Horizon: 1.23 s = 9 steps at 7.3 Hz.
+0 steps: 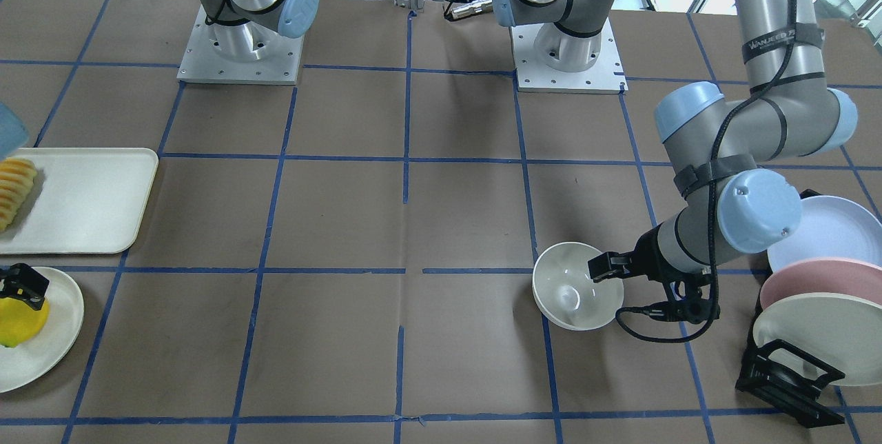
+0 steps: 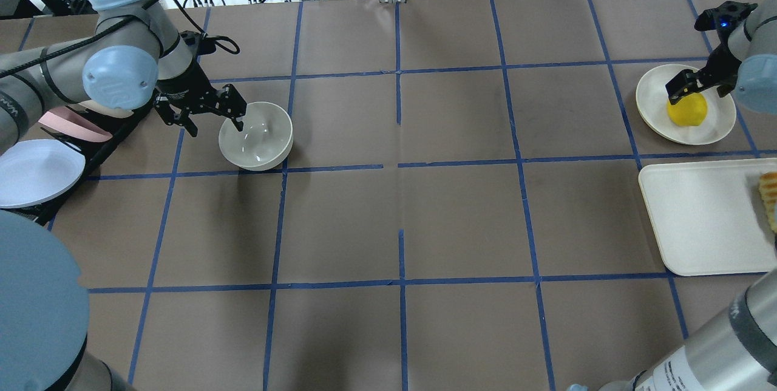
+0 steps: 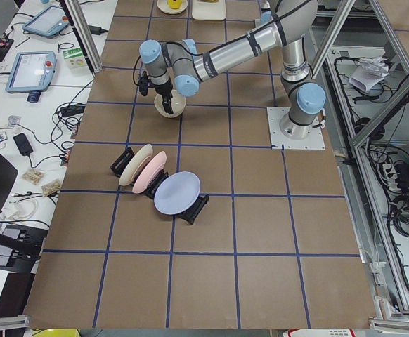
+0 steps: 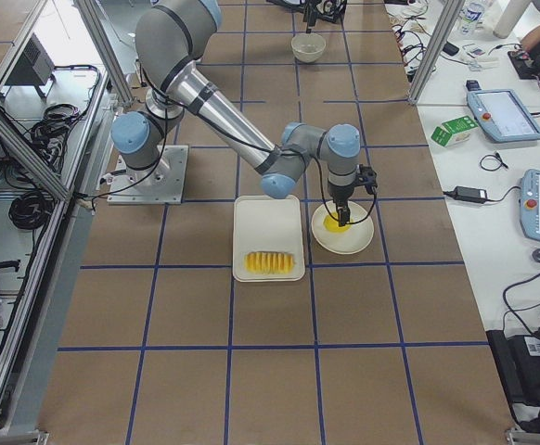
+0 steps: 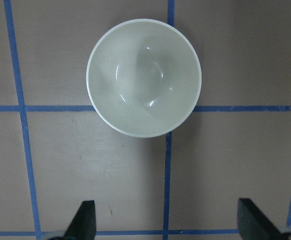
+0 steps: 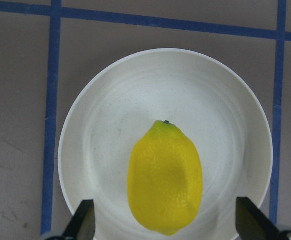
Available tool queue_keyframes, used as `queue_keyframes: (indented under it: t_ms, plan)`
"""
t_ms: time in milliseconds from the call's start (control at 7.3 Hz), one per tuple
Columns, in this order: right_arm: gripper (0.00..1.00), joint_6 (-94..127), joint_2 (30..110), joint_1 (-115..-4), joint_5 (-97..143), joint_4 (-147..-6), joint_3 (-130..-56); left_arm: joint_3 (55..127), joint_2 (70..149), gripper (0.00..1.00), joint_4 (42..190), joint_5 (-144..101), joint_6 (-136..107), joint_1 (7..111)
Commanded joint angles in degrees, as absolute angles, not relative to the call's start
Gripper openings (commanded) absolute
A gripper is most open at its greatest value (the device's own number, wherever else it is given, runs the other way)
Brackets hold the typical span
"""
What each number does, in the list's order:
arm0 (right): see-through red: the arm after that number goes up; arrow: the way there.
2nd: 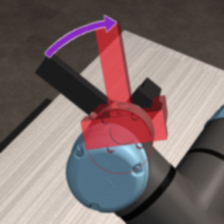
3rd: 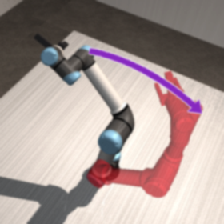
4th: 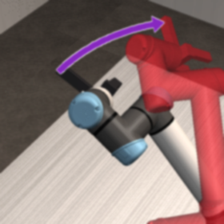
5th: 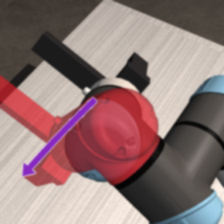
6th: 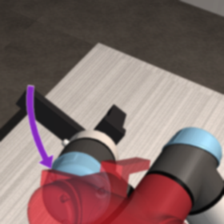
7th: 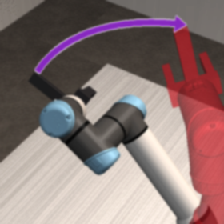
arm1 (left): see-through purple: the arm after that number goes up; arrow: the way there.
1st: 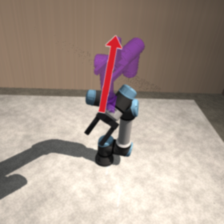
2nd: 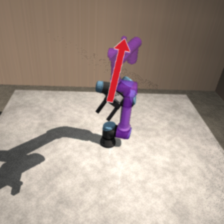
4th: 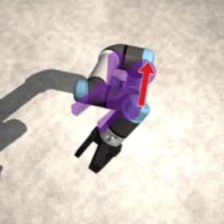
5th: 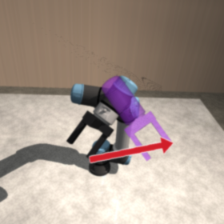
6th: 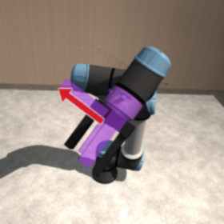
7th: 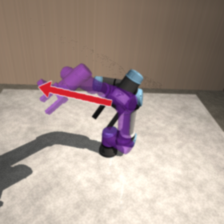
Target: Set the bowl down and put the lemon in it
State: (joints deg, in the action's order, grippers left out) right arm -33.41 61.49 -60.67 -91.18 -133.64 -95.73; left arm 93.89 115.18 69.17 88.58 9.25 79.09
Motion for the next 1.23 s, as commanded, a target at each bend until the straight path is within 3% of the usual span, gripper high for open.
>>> queue_keyframes:
  t_ms: [0, 137, 411, 548, 685, 1096]
  plan:
    - [1.0, -33.49, 59.6, -60.56, -91.32, -133.77, -95.45, 96.92, 117.51, 1.0, 63.49, 88.51, 12.83, 78.84]
    - [0.97, -33.49, 59.07, -60.56, -91.23, -133.77, -95.45, 98.6, 117.6, 0.95, 60.93, 88.51, 13.09, 78.66]
    - [0.58, -33.49, 58.45, -60.56, -91.14, -133.77, -95.36, 98.97, 117.51, 0.22, 61.08, 88.07, 13.97, 78.66]
    - [0.3, -33.4, 58.45, -60.56, -91.23, -133.77, -95.27, 98.96, 117.51, 0.06, 61.08, 87.72, 15.54, 78.66]
    - [0.0, -33.49, 58.62, -60.56, -91.32, -133.6, -95.27, 98.88, 117.07, 0.0, 61.17, 86.5, 16.25, 78.66]
    - [0.0, -32.7, 64.48, -60.64, -92.02, -123.73, -92.74, 98.09, 115.84, 0.0, 61.79, 83.24, 16.17, 77.79]
